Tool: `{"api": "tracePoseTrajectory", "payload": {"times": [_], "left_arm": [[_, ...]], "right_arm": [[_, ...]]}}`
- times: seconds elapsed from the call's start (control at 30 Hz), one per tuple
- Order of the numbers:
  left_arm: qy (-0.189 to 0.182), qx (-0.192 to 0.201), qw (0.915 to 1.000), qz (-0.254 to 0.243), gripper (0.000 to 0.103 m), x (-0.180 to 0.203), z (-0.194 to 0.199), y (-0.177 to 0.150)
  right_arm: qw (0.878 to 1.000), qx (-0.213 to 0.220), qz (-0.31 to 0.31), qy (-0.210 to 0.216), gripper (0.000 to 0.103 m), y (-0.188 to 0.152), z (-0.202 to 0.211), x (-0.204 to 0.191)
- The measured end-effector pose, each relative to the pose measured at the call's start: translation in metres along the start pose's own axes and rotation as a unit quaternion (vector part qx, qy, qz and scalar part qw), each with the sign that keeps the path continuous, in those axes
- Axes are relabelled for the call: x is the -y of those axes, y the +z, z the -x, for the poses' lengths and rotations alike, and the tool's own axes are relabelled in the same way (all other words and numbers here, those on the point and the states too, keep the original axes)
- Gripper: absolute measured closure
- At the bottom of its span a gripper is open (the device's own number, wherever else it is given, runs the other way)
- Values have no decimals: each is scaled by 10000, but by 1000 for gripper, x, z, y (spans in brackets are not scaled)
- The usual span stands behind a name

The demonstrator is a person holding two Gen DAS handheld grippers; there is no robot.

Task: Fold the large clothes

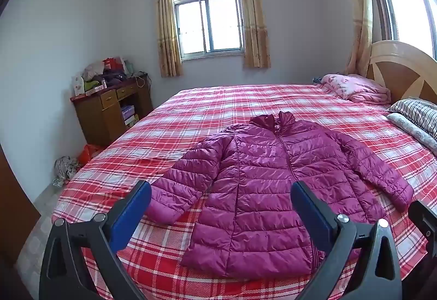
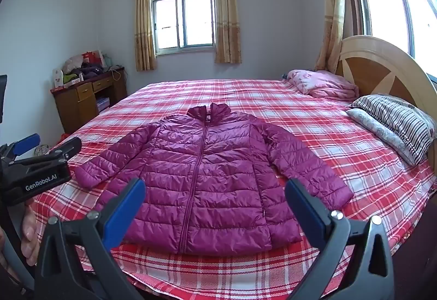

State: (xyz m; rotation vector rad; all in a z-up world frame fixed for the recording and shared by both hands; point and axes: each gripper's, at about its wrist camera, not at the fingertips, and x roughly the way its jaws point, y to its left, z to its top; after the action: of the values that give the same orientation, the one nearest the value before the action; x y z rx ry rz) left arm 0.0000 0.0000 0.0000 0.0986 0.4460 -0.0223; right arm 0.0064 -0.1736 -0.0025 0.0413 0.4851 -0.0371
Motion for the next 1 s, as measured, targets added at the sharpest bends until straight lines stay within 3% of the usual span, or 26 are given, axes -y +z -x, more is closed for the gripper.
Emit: {"api": "tracePoseTrajectory", "payload": {"times": [1.0], "left_arm": [[-36,-3,9999,128,1,-3,-1,1]], "right_arm": [[10000,-82,-53,9,0,-3,-2,5]]}}
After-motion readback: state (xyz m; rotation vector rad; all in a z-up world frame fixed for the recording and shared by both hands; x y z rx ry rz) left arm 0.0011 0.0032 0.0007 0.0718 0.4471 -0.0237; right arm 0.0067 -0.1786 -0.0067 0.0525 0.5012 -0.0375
